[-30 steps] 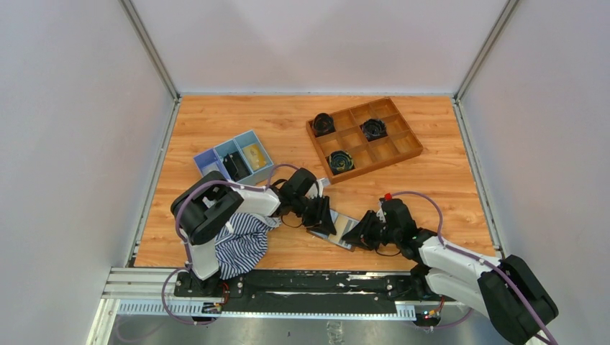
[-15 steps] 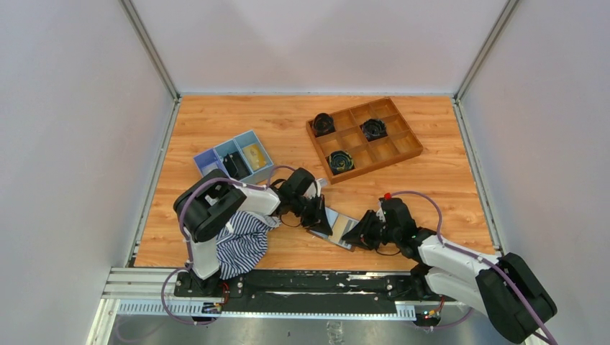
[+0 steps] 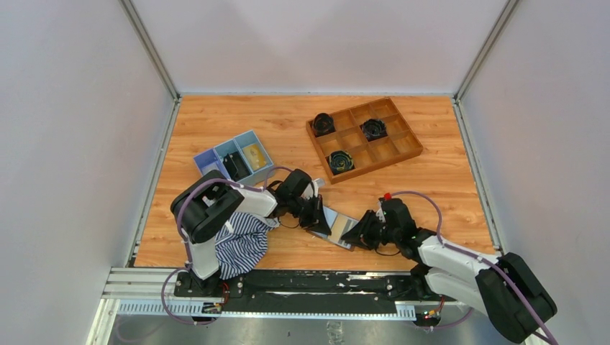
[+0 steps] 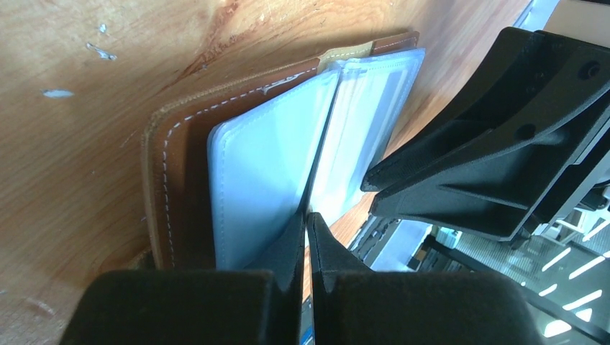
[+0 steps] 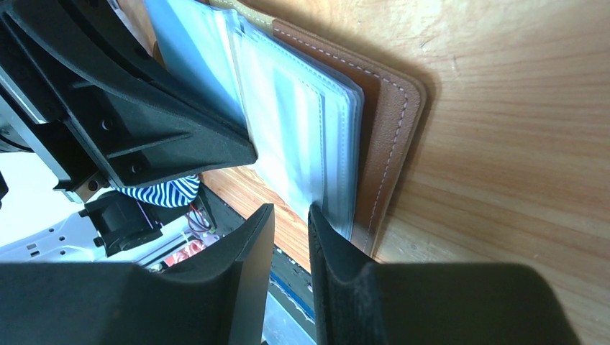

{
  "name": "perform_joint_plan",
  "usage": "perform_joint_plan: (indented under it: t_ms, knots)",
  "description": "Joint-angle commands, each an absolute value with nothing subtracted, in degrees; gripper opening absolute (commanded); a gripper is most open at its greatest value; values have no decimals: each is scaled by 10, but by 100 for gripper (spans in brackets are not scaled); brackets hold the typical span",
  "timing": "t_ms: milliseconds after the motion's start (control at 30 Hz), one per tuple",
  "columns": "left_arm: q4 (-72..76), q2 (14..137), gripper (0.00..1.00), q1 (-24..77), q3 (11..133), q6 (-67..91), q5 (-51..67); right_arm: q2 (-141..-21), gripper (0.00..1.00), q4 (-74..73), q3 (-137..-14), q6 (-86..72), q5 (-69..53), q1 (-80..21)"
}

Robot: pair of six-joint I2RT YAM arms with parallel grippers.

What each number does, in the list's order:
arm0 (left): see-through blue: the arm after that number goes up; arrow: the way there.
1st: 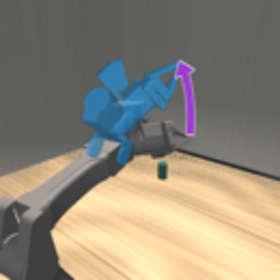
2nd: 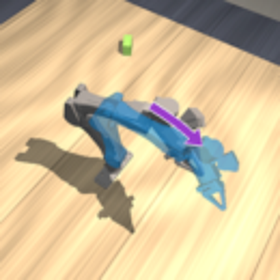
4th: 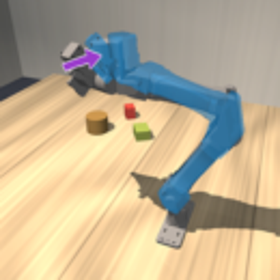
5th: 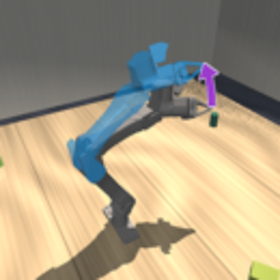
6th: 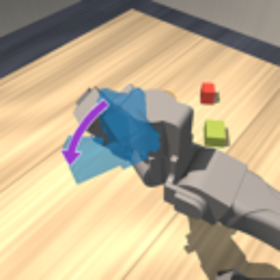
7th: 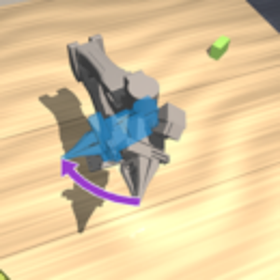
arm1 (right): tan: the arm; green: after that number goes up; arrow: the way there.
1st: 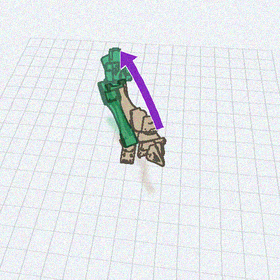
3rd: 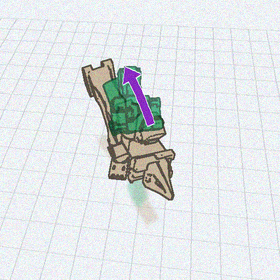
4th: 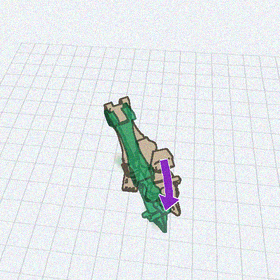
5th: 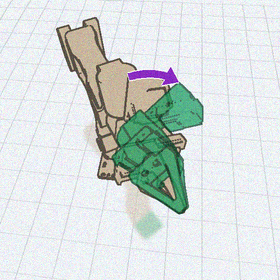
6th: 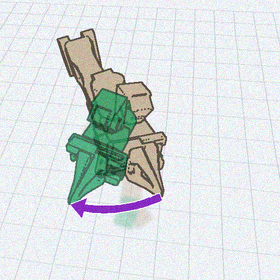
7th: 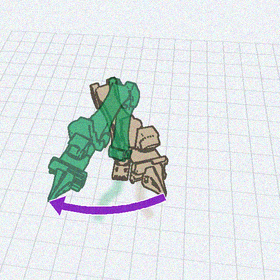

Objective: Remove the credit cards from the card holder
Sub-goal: Open the card holder at the center of the board.

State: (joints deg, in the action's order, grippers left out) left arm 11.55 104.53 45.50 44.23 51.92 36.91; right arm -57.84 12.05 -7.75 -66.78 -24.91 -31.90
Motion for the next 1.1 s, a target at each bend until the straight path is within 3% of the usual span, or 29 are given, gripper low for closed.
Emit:
perform_joint_plan:
  t_ms: [0, 467, 1067]
  knots:
    - [138, 1027, 0, 452, 433, 526, 381, -589, 29, 30, -41, -648, -173, -315]
    - [137, 1014, 0, 447, 433, 525, 377, -479, 30, -49, -52, -648, -153, -305]
    - [137, 992, 0, 454, 451, 521, 356, -435, 35, -91, -88, -636, -130, -302]
